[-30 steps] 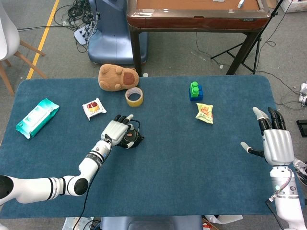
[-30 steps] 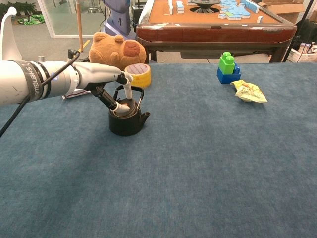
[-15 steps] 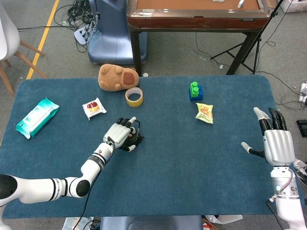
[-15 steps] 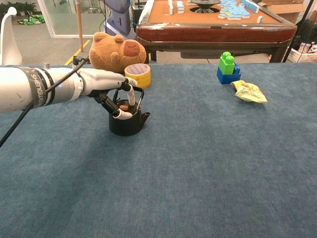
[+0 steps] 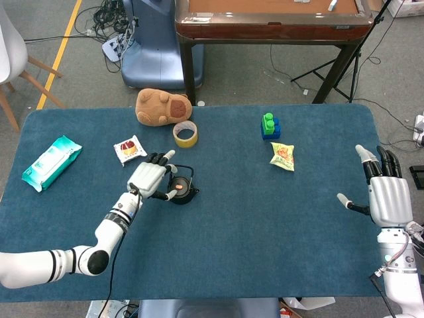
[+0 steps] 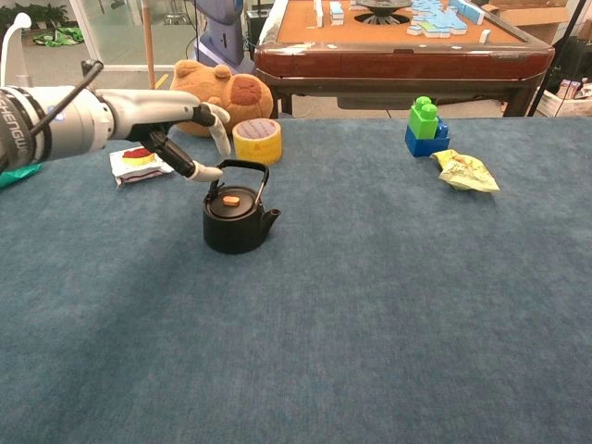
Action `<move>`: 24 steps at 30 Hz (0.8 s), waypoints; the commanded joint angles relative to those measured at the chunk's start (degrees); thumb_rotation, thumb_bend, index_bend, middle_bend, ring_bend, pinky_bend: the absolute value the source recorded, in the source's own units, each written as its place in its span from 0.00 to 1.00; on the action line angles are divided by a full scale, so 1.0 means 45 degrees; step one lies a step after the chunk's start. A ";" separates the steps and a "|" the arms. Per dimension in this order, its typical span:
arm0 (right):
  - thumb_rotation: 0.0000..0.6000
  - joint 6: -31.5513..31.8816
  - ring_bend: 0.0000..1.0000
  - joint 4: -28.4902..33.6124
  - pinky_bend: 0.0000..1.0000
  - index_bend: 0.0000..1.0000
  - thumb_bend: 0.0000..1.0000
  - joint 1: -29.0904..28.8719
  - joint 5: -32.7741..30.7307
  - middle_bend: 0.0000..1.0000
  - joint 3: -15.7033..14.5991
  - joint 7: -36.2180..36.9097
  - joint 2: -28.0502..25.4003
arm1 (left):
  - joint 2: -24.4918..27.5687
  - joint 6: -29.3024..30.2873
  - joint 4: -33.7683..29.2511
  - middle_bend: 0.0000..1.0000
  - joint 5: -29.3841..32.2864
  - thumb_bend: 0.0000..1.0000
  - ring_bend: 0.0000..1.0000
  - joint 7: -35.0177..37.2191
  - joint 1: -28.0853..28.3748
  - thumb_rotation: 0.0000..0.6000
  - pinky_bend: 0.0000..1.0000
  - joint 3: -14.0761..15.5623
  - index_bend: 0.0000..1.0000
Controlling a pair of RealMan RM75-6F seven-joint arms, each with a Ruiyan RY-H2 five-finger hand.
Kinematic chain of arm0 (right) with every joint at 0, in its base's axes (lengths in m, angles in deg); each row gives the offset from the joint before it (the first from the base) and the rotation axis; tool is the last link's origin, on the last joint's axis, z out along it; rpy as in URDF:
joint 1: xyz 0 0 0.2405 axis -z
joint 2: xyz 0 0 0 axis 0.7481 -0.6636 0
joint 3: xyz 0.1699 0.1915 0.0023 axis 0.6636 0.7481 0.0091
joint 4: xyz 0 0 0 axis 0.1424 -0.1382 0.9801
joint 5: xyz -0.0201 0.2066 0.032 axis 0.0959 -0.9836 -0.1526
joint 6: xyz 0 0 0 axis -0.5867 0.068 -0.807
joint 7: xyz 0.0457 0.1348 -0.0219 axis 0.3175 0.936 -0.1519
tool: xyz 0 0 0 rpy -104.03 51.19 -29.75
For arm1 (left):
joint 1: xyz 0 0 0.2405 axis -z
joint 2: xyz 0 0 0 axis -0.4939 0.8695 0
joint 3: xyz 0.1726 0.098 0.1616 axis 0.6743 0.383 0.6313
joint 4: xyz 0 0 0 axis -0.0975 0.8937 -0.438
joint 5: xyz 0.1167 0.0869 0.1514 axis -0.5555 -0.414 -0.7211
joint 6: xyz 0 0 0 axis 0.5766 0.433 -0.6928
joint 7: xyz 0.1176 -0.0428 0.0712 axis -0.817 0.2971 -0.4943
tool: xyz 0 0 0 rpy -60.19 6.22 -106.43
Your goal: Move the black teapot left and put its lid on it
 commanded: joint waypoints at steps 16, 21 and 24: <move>1.00 -0.2132 0.00 -0.0790 0.03 0.09 0.01 -0.0090 -0.0192 0.17 -0.0661 0.1655 -0.1280 | 0.2976 0.3374 -0.1098 0.00 -0.2695 0.28 0.00 0.2914 -0.4600 1.00 0.00 0.1409 0.21; 1.00 -0.1939 0.00 -0.1499 0.03 0.09 0.01 0.0129 0.0776 0.17 -0.1109 0.2323 -0.1094 | 0.2832 0.5341 -0.0904 0.00 -0.4016 0.28 0.00 0.3803 -0.6255 1.00 0.00 0.1818 0.20; 1.00 -0.1677 0.00 -0.1874 0.03 0.09 0.01 0.0285 0.1093 0.17 -0.1269 0.2552 -0.0829 | 0.2743 0.6284 -0.0826 0.00 -0.4811 0.28 0.00 0.4019 -0.7092 1.00 0.00 0.2130 0.20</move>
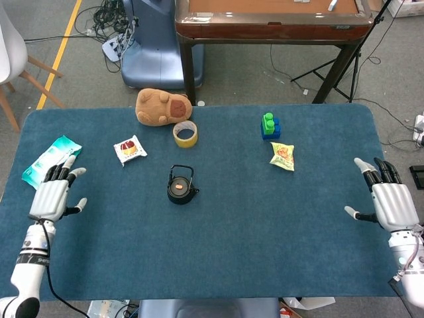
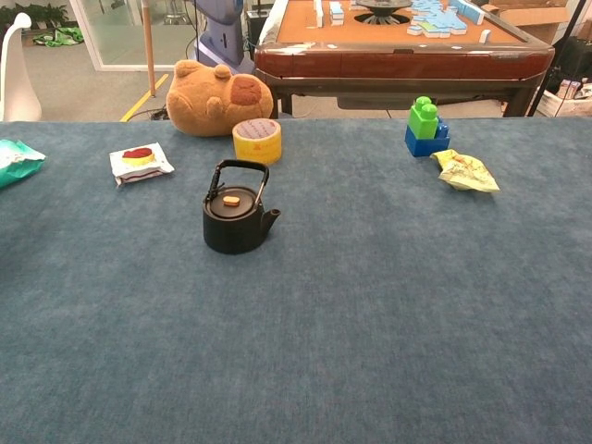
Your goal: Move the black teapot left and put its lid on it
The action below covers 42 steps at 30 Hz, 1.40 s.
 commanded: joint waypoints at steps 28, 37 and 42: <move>1.00 0.1273 0.00 -0.0577 0.03 0.09 0.01 0.1397 0.1335 0.17 -0.1090 0.1288 0.0173 | -0.0461 0.4123 -0.0598 0.00 -0.4386 0.28 0.00 -0.0307 -0.4832 1.00 0.00 0.1121 0.20; 1.00 0.1560 0.00 -0.0364 0.03 0.09 0.01 0.1486 0.1551 0.17 -0.1036 0.0978 0.0218 | -0.0589 0.3681 -0.0431 0.00 -0.4861 0.28 0.00 -0.0232 -0.4808 1.00 0.00 0.0638 0.20; 1.00 0.1530 0.00 -0.0266 0.03 0.09 0.01 0.1456 0.1452 0.17 -0.0936 0.0869 0.0206 | -0.0649 0.3441 -0.0399 0.00 -0.4903 0.28 0.00 -0.0285 -0.4788 1.00 0.00 0.0360 0.20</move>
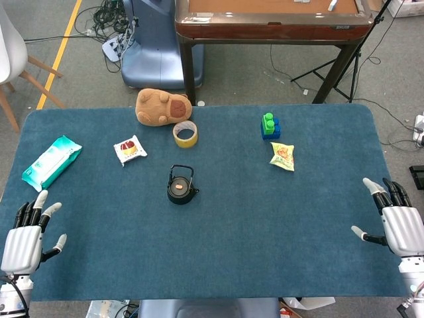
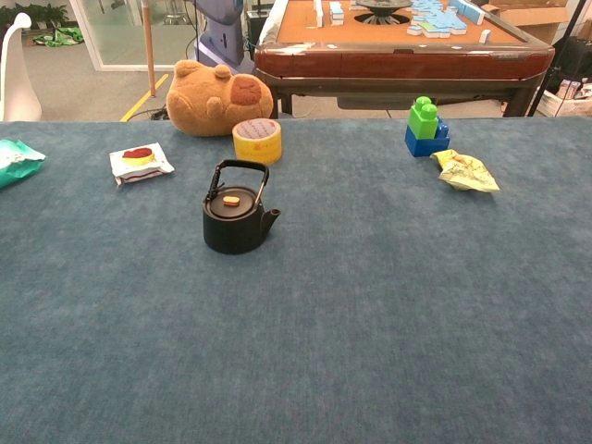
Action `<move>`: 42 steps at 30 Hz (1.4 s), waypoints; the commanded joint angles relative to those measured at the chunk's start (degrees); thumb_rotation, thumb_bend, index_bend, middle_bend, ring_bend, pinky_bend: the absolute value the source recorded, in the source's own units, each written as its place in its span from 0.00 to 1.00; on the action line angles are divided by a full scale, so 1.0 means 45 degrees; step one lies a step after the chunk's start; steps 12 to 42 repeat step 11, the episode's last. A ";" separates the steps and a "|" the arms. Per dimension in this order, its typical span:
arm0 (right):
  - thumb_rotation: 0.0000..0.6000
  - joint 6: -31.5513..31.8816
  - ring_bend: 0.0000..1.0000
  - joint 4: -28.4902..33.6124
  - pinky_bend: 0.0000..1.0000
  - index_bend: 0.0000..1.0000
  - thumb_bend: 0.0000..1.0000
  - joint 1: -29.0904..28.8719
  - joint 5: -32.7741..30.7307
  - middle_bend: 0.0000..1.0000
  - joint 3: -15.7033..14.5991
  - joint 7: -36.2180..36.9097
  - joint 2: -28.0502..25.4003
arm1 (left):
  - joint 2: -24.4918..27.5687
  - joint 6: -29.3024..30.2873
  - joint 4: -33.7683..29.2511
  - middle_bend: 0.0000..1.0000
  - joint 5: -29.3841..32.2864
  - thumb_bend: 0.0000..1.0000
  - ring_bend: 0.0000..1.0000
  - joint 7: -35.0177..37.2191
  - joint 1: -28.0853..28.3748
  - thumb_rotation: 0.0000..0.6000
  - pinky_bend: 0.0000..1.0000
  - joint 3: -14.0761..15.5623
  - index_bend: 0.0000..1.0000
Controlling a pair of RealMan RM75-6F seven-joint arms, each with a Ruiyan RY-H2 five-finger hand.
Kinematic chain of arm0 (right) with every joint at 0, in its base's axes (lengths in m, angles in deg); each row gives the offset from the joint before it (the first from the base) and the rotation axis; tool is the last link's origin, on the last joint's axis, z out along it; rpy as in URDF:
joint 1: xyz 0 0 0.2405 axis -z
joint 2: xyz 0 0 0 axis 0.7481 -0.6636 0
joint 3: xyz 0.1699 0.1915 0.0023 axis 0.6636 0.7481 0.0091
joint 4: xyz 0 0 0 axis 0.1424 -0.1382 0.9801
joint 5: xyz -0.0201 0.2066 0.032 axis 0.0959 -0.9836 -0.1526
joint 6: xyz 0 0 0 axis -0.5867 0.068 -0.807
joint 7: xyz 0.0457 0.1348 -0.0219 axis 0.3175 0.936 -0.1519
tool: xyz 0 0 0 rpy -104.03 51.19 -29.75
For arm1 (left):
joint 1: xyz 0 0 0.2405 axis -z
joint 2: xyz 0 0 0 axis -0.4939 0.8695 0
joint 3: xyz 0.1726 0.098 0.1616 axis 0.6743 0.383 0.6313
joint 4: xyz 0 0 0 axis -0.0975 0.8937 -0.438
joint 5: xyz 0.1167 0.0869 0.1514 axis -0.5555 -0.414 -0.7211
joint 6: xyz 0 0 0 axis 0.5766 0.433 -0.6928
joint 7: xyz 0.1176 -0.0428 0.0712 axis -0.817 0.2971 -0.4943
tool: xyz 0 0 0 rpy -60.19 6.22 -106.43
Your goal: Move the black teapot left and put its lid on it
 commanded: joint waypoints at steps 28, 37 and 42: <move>1.00 -0.0096 0.00 -0.0036 0.03 0.09 0.01 -0.0080 -0.0063 0.17 0.0127 -0.0036 0.0126 | 0.0118 -0.0193 -0.0116 0.00 -0.0098 0.28 0.00 -0.0173 -0.0215 1.00 0.00 -0.0395 0.20; 1.00 -0.0096 0.00 -0.0036 0.03 0.09 0.01 -0.0080 -0.0063 0.17 0.0127 -0.0036 0.0126 | 0.0118 -0.0193 -0.0116 0.00 -0.0098 0.28 0.00 -0.0173 -0.0215 1.00 0.00 -0.0395 0.20; 1.00 -0.0096 0.00 -0.0036 0.03 0.09 0.01 -0.0080 -0.0063 0.17 0.0127 -0.0036 0.0126 | 0.0118 -0.0193 -0.0116 0.00 -0.0098 0.28 0.00 -0.0173 -0.0215 1.00 0.00 -0.0395 0.20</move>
